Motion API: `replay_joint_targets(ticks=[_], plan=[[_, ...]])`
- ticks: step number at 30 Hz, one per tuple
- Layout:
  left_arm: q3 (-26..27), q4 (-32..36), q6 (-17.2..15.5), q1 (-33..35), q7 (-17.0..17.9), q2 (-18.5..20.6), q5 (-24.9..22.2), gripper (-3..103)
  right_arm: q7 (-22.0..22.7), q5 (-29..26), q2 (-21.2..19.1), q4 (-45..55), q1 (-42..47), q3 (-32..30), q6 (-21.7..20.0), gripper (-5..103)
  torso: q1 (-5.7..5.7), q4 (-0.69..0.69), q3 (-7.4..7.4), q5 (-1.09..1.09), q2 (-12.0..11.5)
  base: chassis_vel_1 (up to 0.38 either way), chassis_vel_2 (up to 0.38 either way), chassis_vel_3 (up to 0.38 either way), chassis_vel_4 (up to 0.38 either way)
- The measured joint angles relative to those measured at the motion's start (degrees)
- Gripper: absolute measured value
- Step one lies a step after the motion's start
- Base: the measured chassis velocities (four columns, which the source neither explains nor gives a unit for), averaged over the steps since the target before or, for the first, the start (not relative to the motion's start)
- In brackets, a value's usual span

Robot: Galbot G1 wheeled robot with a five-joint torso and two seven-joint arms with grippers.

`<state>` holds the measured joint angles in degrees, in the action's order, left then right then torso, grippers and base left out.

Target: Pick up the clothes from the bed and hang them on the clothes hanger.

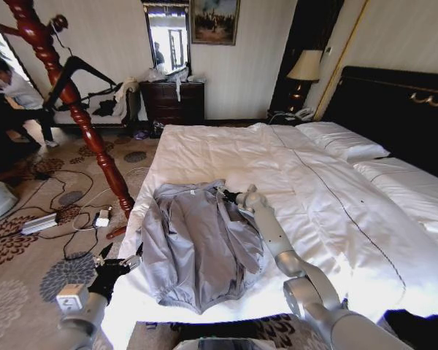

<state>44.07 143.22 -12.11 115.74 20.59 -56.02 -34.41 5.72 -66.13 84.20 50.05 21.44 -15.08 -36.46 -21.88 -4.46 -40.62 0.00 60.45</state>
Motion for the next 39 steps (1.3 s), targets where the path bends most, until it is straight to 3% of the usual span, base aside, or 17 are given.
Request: replay_joint_targets(ticks=[10,16,30,39], plan=[[0.1,0.0,0.1,0.5,0.0,-0.4,0.2,100,-1.8,5.8,-1.3,-2.5,-0.3,-0.4,2.9,100,0.00,0.00,0.00,0.00,0.0,0.000,0.000,0.000,0.000],[0.0,0.0,0.1,0.4,0.0,-0.3,0.2,100,-0.3,1.6,-2.3,0.5,0.7,-2.7,3.1,100,0.01,0.00,0.01,0.00,0.0,0.000,0.000,0.000,0.000],[0.4,0.0,0.1,1.4,0.0,-0.1,0.4,100,-1.1,2.3,-0.7,-2.8,0.2,-2.5,2.0,100,0.00,0.00,0.01,0.00,0.0,0.000,0.000,0.000,0.000],[0.8,0.0,0.1,1.9,0.0,-0.2,0.4,100,0.0,-0.1,0.2,-1.6,-0.1,-3.0,0.5,100,0.01,-0.01,0.01,0.01,0.0,0.000,0.000,0.000,0.000]])
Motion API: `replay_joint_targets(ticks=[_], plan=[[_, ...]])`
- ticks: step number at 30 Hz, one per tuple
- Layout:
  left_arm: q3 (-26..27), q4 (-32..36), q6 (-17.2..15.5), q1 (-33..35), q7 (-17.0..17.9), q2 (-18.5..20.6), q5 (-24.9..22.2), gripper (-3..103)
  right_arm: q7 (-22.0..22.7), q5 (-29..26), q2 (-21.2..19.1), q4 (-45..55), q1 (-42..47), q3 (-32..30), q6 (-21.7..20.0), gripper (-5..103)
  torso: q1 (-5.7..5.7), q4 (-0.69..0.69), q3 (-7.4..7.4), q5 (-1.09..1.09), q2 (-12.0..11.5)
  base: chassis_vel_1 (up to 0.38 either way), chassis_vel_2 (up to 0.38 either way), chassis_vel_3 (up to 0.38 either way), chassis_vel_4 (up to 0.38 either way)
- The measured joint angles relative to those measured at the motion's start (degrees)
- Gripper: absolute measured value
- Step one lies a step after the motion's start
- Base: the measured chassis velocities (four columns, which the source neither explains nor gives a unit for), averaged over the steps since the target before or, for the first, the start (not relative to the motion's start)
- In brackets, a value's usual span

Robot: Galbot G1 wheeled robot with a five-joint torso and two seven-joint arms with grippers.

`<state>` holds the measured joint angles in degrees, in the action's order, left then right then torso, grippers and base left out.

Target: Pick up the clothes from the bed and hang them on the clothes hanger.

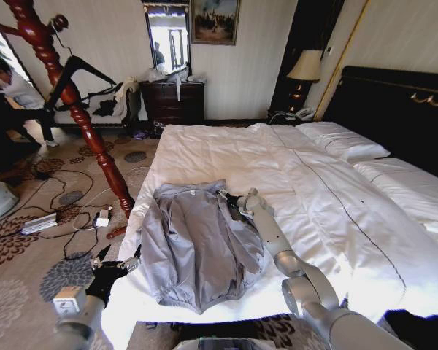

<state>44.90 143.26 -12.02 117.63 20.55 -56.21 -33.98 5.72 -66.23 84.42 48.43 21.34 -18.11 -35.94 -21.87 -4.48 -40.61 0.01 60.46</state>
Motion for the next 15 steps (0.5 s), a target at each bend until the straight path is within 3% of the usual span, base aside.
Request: replay_joint_targets(ticks=[5,9,12,13,15], plan=[[-0.2,0.0,0.0,0.0,0.0,-0.4,0.2,100,0.4,-0.1,0.2,0.6,0.4,0.3,-0.3,84,0.00,0.01,0.00,0.00,0.0,0.000,0.000,0.000,0.000],[-0.2,0.0,0.0,0.0,0.0,-0.6,0.4,100,0.8,-0.7,-0.2,2.4,1.6,1.0,-0.6,63,0.00,0.01,0.00,-0.01,0.0,0.000,0.000,0.000,0.000],[-0.3,0.0,0.0,-0.1,0.0,-0.7,0.4,100,1.0,-0.9,-0.2,3.1,2.0,1.5,-0.7,63,0.00,0.01,0.00,-0.01,0.0,0.000,0.000,0.000,0.000],[-0.4,0.0,0.1,-0.2,0.0,-0.8,0.4,100,1.1,-0.8,-0.3,3.7,2.2,1.8,-0.7,52,0.00,0.01,0.00,-0.01,0.0,0.000,0.000,0.000,0.000],[-0.4,0.0,0.1,-0.2,0.0,-0.8,0.4,100,1.2,-0.6,-0.4,4.0,2.2,2.0,-0.7,47,0.00,0.01,0.00,-0.01,0.0,0.000,0.000,0.000,0.000]])
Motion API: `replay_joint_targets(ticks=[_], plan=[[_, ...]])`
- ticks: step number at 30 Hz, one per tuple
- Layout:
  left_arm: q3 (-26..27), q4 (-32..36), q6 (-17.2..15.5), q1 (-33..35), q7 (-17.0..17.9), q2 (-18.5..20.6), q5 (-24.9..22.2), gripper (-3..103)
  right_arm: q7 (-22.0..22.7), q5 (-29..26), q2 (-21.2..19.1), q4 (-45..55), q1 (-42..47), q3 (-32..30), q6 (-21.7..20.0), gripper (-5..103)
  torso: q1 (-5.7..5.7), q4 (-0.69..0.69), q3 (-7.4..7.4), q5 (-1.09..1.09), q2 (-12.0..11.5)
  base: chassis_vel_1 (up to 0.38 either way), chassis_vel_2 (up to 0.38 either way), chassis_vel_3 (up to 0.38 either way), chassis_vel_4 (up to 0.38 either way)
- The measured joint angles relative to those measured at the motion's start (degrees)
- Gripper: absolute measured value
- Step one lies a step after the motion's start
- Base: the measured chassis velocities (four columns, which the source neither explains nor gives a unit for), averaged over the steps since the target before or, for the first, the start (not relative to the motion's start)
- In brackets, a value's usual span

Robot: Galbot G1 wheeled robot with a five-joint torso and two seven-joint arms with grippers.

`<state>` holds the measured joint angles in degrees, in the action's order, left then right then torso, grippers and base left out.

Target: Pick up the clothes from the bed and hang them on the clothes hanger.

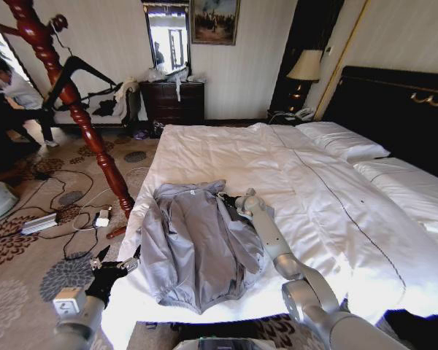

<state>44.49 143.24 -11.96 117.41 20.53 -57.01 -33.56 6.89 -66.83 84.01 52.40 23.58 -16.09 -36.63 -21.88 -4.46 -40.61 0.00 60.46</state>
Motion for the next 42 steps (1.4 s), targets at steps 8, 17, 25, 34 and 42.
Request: replay_joint_targets(ticks=[8,17,25,34,42], plan=[[0.1,0.0,0.1,-0.4,0.0,-0.1,-0.1,100,2.2,1.8,-4.5,10.3,4.4,3.6,0.1,15,0.00,-0.03,0.00,-0.01,0.0,0.000,0.000,0.000,0.000],[-2.2,-0.4,0.1,-2.4,0.0,0.3,-0.4,100,4.3,-1.5,-10.3,25.6,11.9,9.0,-1.0,0,0.01,-0.02,0.01,0.00,0.0,0.000,0.000,0.000,0.000],[-1.8,-0.4,0.1,-2.0,0.1,0.2,-0.4,100,2.1,5.0,-8.2,21.2,9.6,6.3,4.3,1,0.01,0.00,0.00,-0.01,0.0,0.000,0.000,0.000,0.000],[-1.9,-0.4,0.1,-2.4,0.1,0.2,-0.5,100,1.3,8.6,-7.0,17.4,6.0,7.8,6.0,33,0.00,0.00,0.00,0.00,0.0,0.000,0.000,0.000,0.000],[-1.9,-0.3,0.1,-1.8,0.1,-0.2,-0.4,100,0.8,12.8,-5.1,10.5,3.7,10.3,6.3,66,0.00,0.00,0.00,0.00,0.0,0.000,0.000,0.000,0.000]])
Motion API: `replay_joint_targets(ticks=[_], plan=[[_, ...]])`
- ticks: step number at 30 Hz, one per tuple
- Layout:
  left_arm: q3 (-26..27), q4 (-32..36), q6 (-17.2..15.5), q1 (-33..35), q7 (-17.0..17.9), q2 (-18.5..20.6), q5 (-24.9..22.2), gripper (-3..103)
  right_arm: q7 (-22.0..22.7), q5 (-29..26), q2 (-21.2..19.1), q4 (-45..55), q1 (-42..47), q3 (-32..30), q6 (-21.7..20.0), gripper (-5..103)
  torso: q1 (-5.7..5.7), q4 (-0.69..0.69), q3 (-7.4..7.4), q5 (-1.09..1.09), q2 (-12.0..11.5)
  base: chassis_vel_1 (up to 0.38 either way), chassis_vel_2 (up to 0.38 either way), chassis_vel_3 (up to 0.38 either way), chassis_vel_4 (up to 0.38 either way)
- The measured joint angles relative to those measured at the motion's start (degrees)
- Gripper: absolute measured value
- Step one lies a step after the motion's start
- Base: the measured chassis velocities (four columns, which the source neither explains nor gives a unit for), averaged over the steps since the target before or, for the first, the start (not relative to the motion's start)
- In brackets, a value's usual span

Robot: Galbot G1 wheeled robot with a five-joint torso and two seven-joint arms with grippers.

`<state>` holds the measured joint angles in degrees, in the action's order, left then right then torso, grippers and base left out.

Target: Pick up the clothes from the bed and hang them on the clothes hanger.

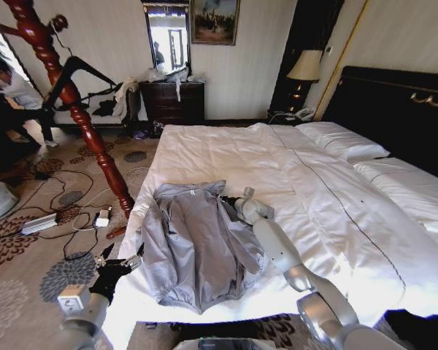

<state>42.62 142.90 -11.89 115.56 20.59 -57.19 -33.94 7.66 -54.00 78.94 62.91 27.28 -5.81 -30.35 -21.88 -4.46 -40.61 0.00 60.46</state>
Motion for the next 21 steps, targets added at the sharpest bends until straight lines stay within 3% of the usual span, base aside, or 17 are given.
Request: replay_joint_targets(ticks=[2,3,4,9,11,15,17,18,21], plan=[[0.0,0.0,0.0,0.1,0.0,0.0,0.0,100,0.0,0.1,0.0,-0.2,0.0,0.1,0.0,66,0.00,0.00,0.00,0.00,0.0,0.000,0.000,0.000,0.000],[0.1,0.0,0.0,0.1,0.0,0.0,0.0,100,-0.1,0.2,-0.1,-0.4,0.0,0.3,0.0,75,0.00,-0.01,0.00,0.00,0.0,0.000,0.000,0.000,0.000],[0.2,0.0,0.0,0.0,0.0,0.1,0.0,100,-0.2,0.1,-0.2,-0.4,0.0,0.4,0.0,74,0.00,-0.01,0.00,0.00,0.0,0.000,0.000,0.000,0.000],[0.0,0.1,0.0,0.0,0.0,0.0,0.0,100,-0.5,-0.4,-0.6,-0.3,0.4,0.8,-0.4,53,0.00,-0.01,0.00,0.00,0.0,0.000,0.000,0.000,0.000],[-0.1,0.1,0.0,0.0,0.0,0.0,0.0,100,-0.6,-0.5,-0.6,-0.2,0.5,0.9,-0.4,53,0.00,-0.01,0.00,0.00,0.0,0.000,0.000,0.000,0.000],[0.0,0.3,0.1,0.0,0.0,-0.2,0.0,100,-0.6,-0.7,-0.5,-0.3,0.6,1.3,-0.4,32,0.00,-0.01,0.00,0.00,0.0,0.000,0.000,0.000,0.000],[0.1,0.3,0.1,0.1,0.0,-0.2,0.1,100,-0.6,-0.7,-0.4,-0.3,0.6,1.4,-0.4,32,0.00,-0.01,0.00,0.00,0.0,0.000,0.000,0.000,0.000],[0.1,0.3,0.1,0.1,0.0,-0.3,0.1,100,-0.6,-0.7,-0.4,-0.3,0.6,1.4,-0.4,20,0.00,0.00,0.00,0.00,0.0,0.000,0.000,0.000,0.000],[0.1,0.3,0.1,0.2,0.0,-0.4,0.1,100,-0.6,-0.8,-0.4,-0.3,0.6,1.6,-0.4,15,0.00,0.00,0.00,0.00,0.0,0.000,0.000,0.000,0.000]])
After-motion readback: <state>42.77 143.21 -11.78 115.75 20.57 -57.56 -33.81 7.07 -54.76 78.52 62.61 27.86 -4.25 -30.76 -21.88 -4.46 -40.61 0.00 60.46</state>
